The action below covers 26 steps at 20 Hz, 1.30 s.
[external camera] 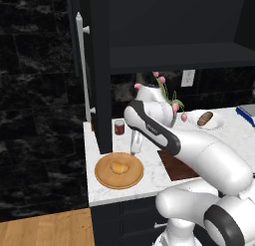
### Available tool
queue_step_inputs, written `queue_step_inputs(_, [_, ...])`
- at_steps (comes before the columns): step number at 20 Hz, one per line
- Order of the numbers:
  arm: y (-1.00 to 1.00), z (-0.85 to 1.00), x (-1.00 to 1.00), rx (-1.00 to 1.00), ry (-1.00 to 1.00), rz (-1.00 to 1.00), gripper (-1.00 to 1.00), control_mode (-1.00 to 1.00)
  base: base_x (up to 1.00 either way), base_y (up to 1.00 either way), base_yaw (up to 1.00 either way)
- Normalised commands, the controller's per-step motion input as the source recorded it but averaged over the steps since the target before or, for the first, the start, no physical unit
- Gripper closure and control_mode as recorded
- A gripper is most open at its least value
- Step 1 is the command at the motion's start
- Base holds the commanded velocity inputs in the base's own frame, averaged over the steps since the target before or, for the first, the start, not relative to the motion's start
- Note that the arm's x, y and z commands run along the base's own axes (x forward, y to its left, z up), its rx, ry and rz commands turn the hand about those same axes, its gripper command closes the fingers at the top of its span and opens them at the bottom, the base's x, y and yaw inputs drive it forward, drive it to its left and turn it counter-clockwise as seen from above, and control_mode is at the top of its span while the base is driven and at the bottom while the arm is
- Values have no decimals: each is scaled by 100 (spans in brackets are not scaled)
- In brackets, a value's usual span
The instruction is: From the different types of pastries on the counter, select a croissant and place it on the cutting board. Then retrieve a jar of jam from the cabinet and place it alongside the croissant on the cutting board.
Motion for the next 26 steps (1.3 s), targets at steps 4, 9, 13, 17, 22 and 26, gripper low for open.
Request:
queue_step_inputs(4, [34,-29,0,0,0,0,-100,-100,0,0,0])
queue_step_inputs(9, [45,-17,2,0,-1,0,-100,-100,0,0,0])
queue_step_inputs(13, [6,-12,11,-3,-4,0,-100,-100,0,0,0])
queue_step_inputs(17, [0,-11,22,-4,-4,0,-100,-100,0,0,0])
queue_step_inputs(22, [-8,-9,30,0,0,0,-100,-100,0,0,0])
queue_step_inputs(26, [-20,-12,16,0,0,0,-100,-100,0,0,0])
